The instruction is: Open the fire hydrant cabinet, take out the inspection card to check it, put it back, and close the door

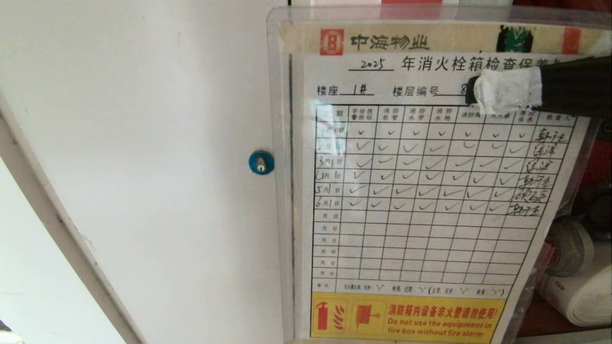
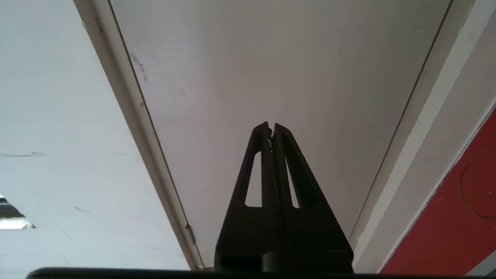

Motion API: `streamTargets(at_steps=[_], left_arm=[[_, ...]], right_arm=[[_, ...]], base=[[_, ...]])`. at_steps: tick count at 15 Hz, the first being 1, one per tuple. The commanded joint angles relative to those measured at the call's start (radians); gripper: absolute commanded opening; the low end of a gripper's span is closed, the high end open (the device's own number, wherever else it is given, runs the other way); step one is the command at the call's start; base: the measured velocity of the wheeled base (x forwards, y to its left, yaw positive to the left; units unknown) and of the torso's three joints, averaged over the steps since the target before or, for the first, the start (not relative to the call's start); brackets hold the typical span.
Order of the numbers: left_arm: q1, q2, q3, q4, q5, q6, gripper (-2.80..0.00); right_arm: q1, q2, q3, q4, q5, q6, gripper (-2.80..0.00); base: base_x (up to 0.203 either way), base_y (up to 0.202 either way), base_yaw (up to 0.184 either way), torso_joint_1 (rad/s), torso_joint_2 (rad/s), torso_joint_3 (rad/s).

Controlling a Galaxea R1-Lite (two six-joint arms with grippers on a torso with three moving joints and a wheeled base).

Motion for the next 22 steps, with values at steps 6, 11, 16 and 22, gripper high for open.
streamTargets(at_steps=[6,11,16,22], left_arm=[[0.000,0.000,0.008,-0.001,0.000,0.000,-2.80],[-0.001,0.000,0.008,0.000,0.000,0.000,-2.80],[0.000,0.000,0.007,-0.001,0.000,0.000,-2.80],[0.000,0.000,0.008,-0.001,0.000,0.000,-2.80]], right_arm=[[0.071,0.044,-0.081,0.010,-0.019,0.005,-2.80],[0.073,0.063,-0.123,0.032,-0.024,0.006,-2.80],[0.073,0.059,-0.134,0.034,-0.024,0.006,-2.80],[0.073,0.042,-0.135,0.035,-0.024,0.007,-2.80]], base=[[0.000,0.000,0.000,0.000,0.00,0.000],[0.000,0.000,0.000,0.000,0.00,0.000],[0.000,0.000,0.000,0.000,0.00,0.000],[0.000,0.000,0.000,0.000,0.00,0.000]])
